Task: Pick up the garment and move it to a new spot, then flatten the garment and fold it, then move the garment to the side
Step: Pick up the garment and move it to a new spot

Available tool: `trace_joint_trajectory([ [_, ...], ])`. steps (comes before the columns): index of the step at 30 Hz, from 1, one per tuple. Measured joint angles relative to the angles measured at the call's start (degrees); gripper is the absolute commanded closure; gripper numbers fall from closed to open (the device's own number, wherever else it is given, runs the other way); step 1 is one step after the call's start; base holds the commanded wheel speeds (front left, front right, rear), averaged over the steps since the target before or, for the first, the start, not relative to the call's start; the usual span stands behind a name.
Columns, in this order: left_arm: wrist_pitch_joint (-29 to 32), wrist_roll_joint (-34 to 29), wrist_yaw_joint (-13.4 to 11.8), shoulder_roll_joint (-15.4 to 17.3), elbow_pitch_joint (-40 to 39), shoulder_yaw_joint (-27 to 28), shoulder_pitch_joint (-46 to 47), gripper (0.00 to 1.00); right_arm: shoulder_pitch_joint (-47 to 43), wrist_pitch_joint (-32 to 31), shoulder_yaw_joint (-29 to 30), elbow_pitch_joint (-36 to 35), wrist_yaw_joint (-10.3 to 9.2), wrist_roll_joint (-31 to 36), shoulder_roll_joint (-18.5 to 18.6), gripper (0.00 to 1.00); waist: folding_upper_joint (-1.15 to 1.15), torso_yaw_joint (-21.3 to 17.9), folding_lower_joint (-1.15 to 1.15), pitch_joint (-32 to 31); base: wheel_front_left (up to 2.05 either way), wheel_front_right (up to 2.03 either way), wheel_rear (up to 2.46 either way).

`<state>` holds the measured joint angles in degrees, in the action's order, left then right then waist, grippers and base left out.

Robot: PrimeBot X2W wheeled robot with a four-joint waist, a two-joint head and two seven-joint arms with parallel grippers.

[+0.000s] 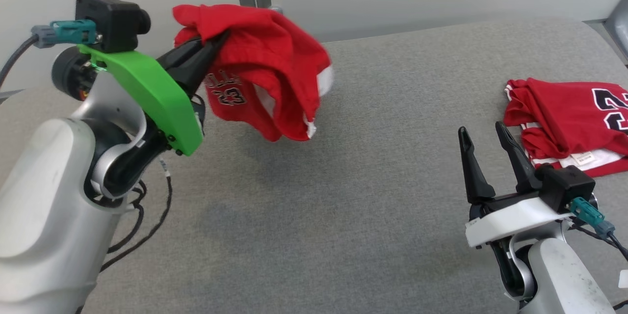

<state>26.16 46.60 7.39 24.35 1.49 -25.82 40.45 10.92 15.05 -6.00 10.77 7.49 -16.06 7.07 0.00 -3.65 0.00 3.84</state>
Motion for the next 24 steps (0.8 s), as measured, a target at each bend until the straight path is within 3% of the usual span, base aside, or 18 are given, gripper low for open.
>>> trace_joint_trajectory([
  [3, 0.3, 2.2, 0.0, -1.6, -1.5, -0.7, -1.1, 1.00, 0.0, 0.0, -0.2, 0.1, 0.00, 0.0, 0.4, 0.00, 0.00, -1.8, 0.00, -0.1, 0.00, 0.00, 0.00],
  [7, -0.2, 3.6, 0.0, -1.5, 0.6, -1.9, -6.8, 1.00, 0.0, 0.0, -0.2, 0.3, 0.00, -0.1, 0.7, 0.00, 0.00, -3.9, 0.00, 0.1, 0.00, 0.00, 0.00],
  [12, -3.3, 3.6, 0.0, 0.3, 9.2, -4.2, -13.2, 1.00, 0.0, 0.0, -0.2, 0.6, 0.00, -0.2, 1.2, 0.00, 0.00, -5.9, 0.00, 0.5, 0.00, 0.00, 0.00],
  [16, -9.3, 1.7, 0.0, 1.7, 18.4, -6.3, -14.4, 1.00, 0.1, 0.0, -0.4, 1.0, 0.00, -0.2, 2.0, 0.00, 0.00, -6.6, 0.00, 1.0, 0.00, 0.00, 0.00],
  [17, -11.3, 1.6, 0.0, 1.6, 20.2, -7.0, -14.4, 0.67, 0.1, 0.0, -0.5, 1.0, 0.00, -0.2, 2.2, 0.00, 0.00, -6.7, 0.00, 1.1, 0.00, 0.00, 0.00],
  [18, -13.0, 1.1, 0.0, 1.4, 22.1, -7.6, -14.4, 0.12, 0.1, 0.0, -0.7, 1.1, 0.00, -0.2, 2.3, 0.00, 0.00, -6.7, 0.00, 1.2, 0.00, 0.00, 0.00],
  [19, -14.2, 0.7, 0.0, 1.3, 23.8, -8.1, -14.3, 0.00, 0.1, 0.0, -0.8, 1.2, 0.00, -0.2, 2.4, 0.00, 0.00, -6.6, 0.00, 1.2, 0.00, 0.00, 0.00],
  [24, -22.5, -0.3, 0.0, -0.1, 29.6, -10.2, -12.9, 0.00, 0.2, 0.0, -1.4, 1.7, 0.00, -0.3, 2.6, 0.00, 0.00, -5.8, 0.00, 1.0, 0.00, 0.00, 0.00],
])
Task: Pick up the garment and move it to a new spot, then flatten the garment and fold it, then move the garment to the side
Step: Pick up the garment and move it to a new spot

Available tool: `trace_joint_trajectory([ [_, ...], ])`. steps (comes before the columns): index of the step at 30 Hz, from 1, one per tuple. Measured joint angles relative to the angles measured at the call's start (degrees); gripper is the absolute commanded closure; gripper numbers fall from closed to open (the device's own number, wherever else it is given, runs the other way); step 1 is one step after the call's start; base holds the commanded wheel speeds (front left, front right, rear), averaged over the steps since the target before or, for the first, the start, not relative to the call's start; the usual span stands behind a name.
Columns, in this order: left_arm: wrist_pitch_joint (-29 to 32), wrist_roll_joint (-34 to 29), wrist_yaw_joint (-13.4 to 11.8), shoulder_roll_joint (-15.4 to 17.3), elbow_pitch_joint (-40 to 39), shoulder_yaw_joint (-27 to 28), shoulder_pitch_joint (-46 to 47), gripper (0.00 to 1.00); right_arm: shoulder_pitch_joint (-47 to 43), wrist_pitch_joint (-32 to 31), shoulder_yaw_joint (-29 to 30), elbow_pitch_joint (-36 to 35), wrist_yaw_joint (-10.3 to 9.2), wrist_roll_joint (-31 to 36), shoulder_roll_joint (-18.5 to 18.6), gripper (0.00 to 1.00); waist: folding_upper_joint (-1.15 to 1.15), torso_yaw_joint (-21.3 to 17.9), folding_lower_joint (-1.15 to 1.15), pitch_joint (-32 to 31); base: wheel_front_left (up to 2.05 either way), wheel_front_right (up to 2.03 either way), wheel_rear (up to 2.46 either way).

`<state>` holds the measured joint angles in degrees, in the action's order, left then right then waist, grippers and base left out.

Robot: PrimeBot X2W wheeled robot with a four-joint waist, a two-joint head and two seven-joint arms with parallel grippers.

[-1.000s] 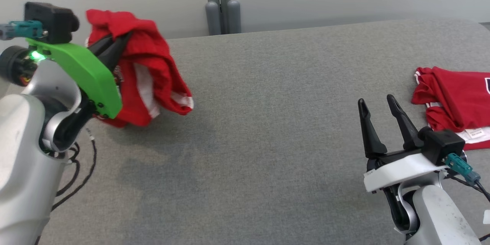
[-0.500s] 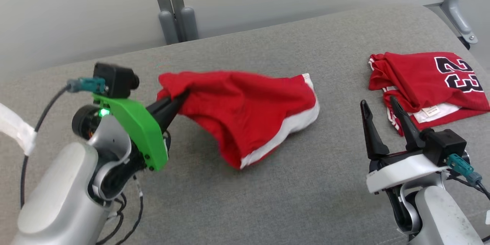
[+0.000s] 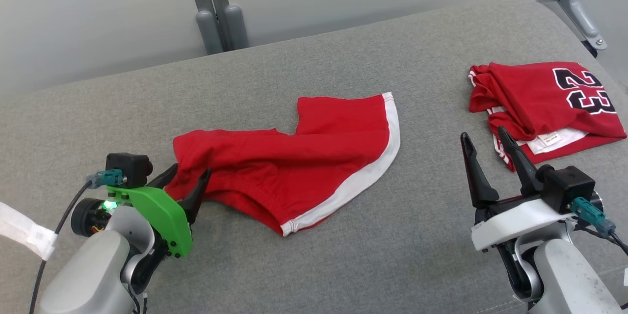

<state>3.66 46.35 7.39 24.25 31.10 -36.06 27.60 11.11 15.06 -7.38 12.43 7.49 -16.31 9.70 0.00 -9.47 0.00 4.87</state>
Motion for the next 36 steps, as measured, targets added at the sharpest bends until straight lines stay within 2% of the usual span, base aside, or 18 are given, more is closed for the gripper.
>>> trace_joint_trajectory([
  [6, -7.1, -1.4, 0.0, 0.4, 0.7, -0.7, 0.8, 0.00, -0.3, 0.0, 0.2, 0.3, 0.00, -0.2, 0.0, 0.00, 0.00, 1.5, 0.00, -1.0, 0.00, 0.00, 0.00],
  [9, -9.9, -3.5, -1.6, 1.8, -0.8, -0.3, 0.9, 0.00, -0.8, 0.0, 0.6, 0.1, 0.00, -0.2, -0.2, 0.00, 0.00, 2.4, 0.00, -1.6, 0.00, 0.00, 0.00],
  [12, -12.8, -3.8, -4.0, 3.0, -3.9, 1.4, 0.3, 0.00, -1.5, 0.0, 0.9, 0.0, 0.00, -0.2, -0.3, 0.00, 0.00, 3.4, 0.00, -2.2, 0.00, 0.00, 0.00],
  [16, -16.9, -3.9, -9.1, 4.2, -10.0, 5.5, -3.5, 0.00, -2.1, 0.0, 1.2, -0.4, 0.00, -0.1, -0.6, 0.00, 0.00, 4.3, 0.00, -3.2, 0.00, 0.00, 0.00],
  [20, -18.4, -3.8, -14.3, 4.6, -17.3, 10.7, -10.7, 0.00, -3.5, 0.0, 1.6, -0.7, 0.00, -0.1, -1.0, 0.00, 0.00, 4.9, 0.00, -4.4, 0.00, 0.00, 0.00],
  [22, -18.5, -4.4, -16.3, 4.2, -20.8, 13.1, -14.2, 0.00, -3.8, 0.0, 1.9, -1.1, 0.00, -0.1, -1.2, 0.00, 0.00, 5.1, 0.00, -4.7, 0.00, 0.00, 0.00],
  [25, -18.7, -7.6, -18.7, 1.3, -26.1, 17.5, -19.5, 0.00, -4.4, 0.0, 2.6, -1.7, 0.00, -0.1, -1.4, 0.00, 0.00, 5.6, 0.00, -4.9, 0.00, 0.00, 0.00],
  [30, -18.7, -13.7, -19.5, -4.3, -28.7, 20.3, -27.2, 0.00, -5.6, 0.0, 3.5, -2.4, 0.00, -0.1, -2.4, 0.00, 0.00, 6.0, 0.00, -5.3, 0.00, 0.00, 0.00],
  [36, -18.7, -18.2, -16.5, -8.3, -28.4, 23.2, -29.6, 0.00, -6.5, 0.0, 4.0, -2.5, 0.00, 0.4, -2.6, 0.00, 0.00, 6.6, 0.00, -5.3, 0.00, 0.00, 0.00],
])
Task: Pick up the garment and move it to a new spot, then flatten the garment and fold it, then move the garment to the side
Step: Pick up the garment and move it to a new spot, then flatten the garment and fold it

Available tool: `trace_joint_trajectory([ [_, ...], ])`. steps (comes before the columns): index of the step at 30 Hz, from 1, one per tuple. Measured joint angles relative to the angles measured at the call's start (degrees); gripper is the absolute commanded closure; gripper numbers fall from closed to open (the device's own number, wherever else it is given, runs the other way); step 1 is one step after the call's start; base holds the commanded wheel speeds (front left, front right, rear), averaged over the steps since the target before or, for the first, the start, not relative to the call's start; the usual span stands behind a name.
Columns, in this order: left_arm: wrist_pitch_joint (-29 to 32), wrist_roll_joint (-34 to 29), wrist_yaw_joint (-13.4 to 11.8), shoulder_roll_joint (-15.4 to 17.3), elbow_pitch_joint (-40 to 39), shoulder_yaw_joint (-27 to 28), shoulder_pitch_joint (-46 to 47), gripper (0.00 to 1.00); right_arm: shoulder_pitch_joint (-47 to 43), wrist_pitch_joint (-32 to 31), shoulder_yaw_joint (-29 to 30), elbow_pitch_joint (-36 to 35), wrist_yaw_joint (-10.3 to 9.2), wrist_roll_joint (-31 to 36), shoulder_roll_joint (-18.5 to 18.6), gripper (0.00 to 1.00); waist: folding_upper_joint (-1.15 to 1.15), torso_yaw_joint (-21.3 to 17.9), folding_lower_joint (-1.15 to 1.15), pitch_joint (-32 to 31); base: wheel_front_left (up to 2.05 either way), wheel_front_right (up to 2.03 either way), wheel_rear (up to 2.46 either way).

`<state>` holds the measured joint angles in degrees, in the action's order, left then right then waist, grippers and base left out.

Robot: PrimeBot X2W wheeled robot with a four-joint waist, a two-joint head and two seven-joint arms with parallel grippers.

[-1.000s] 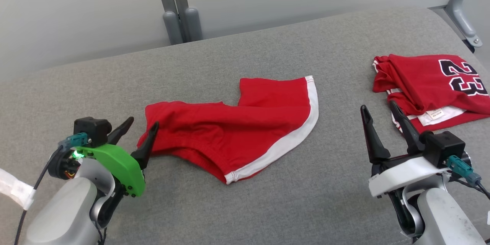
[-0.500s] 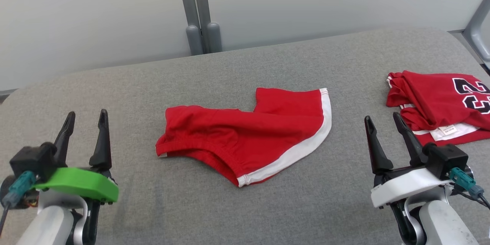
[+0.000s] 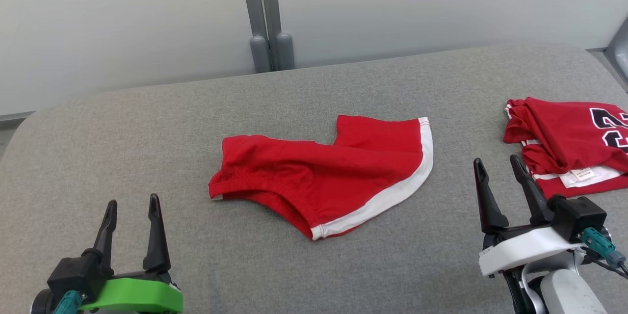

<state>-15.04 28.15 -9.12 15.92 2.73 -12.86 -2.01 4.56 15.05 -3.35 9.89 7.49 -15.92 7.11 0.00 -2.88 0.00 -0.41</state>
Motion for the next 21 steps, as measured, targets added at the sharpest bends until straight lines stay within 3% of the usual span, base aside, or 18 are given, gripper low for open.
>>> trace_joint_trajectory([
  [13, 0.0, -4.3, 4.7, -4.2, 1.4, 3.8, -0.3, 0.00, 0.1, 0.0, -0.6, 0.0, 0.00, 0.1, 0.8, 0.00, 0.00, -0.5, 0.00, -0.1, 0.00, 0.00, 0.00],
  [15, 0.1, -4.2, 6.5, -4.3, 2.2, 2.8, -0.3, 0.00, 0.1, 0.0, -0.5, 0.0, 0.00, 0.1, 0.8, 0.00, 0.00, -0.8, 0.00, -0.1, 0.00, 0.00, 0.00],
  [21, 9.4, -2.8, 10.8, -4.5, 4.0, -3.1, 0.4, 0.00, 1.1, 0.0, 0.9, 0.0, 0.00, 0.5, 2.3, 0.00, 0.00, -1.6, 0.00, 0.0, 0.00, 0.00, 0.00],
])
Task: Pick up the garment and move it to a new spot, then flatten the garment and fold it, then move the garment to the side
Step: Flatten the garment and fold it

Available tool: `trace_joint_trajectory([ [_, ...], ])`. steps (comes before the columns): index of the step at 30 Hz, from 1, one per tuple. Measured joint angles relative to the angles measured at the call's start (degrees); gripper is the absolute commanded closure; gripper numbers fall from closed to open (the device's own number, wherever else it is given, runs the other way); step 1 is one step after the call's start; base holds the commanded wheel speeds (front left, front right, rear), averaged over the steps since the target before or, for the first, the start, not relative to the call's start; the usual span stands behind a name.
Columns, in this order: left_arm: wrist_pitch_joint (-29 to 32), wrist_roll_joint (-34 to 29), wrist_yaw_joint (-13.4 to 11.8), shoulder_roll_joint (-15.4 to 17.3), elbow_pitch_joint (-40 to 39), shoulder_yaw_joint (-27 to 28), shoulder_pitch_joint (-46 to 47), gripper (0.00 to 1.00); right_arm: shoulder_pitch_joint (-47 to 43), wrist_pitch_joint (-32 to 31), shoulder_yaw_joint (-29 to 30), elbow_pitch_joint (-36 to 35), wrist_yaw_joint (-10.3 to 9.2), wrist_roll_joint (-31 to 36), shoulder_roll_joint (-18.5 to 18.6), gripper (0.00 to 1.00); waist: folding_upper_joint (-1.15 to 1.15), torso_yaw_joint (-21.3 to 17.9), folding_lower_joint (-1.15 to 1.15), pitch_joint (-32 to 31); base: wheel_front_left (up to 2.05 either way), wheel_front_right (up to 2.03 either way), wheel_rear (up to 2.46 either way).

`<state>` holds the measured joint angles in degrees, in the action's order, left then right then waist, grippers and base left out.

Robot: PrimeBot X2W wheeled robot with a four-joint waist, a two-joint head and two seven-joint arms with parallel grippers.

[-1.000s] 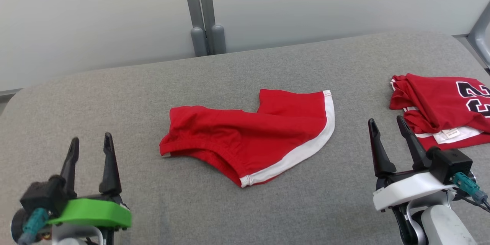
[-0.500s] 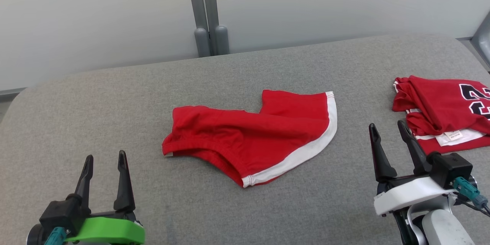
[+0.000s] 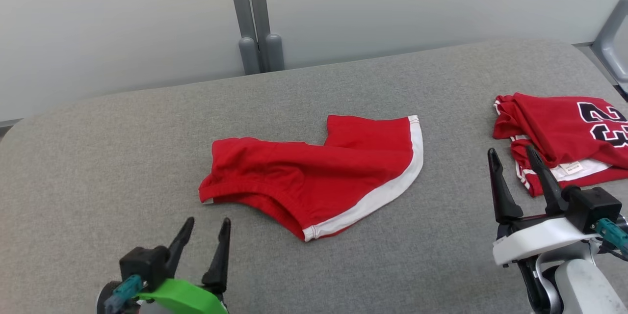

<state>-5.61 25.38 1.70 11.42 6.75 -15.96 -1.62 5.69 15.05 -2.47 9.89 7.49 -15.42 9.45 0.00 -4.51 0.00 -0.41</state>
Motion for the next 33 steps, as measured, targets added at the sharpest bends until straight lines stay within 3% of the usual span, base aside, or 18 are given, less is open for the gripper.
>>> trace_joint_trajectory([
  [9, 9.7, 2.4, 3.4, -2.8, 6.1, -7.2, 4.3, 0.00, 1.9, 0.0, -0.5, 0.3, 0.00, 0.0, 1.1, 0.00, 0.00, -2.6, 0.00, 1.0, 0.00, 0.00, 0.00],
  [24, 8.4, 4.3, 5.4, -4.9, 19.0, -11.5, 11.9, 0.00, 4.1, 0.0, -0.6, 0.1, 0.00, -0.3, 0.2, 0.00, 0.00, -8.5, 0.00, 5.5, 0.00, 0.00, 0.00],
  [25, 8.0, 4.8, 5.4, -5.0, 19.9, -11.8, 12.4, 0.13, 4.1, 0.0, -0.6, 0.1, 0.00, -0.3, 0.2, 0.00, 0.00, -8.8, 0.00, 5.8, 0.00, 0.00, 0.00],
  [26, 7.8, 4.9, 5.4, -4.9, 20.4, -12.0, 12.7, 0.54, 4.1, 0.0, -0.6, 0.1, 0.00, -0.3, 0.2, 0.00, 0.00, -9.0, 0.00, 6.0, 0.00, 0.00, 0.00],
  [27, 7.3, 5.3, 5.4, -4.9, 21.1, -12.2, 13.1, 0.78, 4.1, 0.0, -0.6, 0.2, 0.00, -0.3, 0.1, 0.00, 0.00, -9.3, 0.00, 6.2, 0.00, 0.00, 0.00],
  [28, 6.9, 5.6, 5.4, -4.9, 21.5, -12.4, 13.4, 0.95, 4.1, 0.0, -0.6, 0.2, 0.00, -0.3, 0.0, 0.00, 0.00, -9.4, 0.00, 6.3, 0.00, 0.00, 0.00],
  [29, 6.7, 5.8, 5.4, -4.9, 21.9, -12.7, 13.7, 1.00, 4.1, 0.0, -0.5, 0.2, 0.00, -0.3, 0.0, 0.00, 0.00, -9.4, 0.00, 6.4, 0.00, 0.00, 0.00],
  [33, 5.6, 6.3, 5.6, -4.7, 22.9, -13.6, 14.4, 1.00, 4.1, 0.0, -0.3, 0.3, 0.00, -0.3, -0.3, 0.00, 0.00, -8.8, 0.00, 6.3, 0.00, 0.00, 0.00],
])
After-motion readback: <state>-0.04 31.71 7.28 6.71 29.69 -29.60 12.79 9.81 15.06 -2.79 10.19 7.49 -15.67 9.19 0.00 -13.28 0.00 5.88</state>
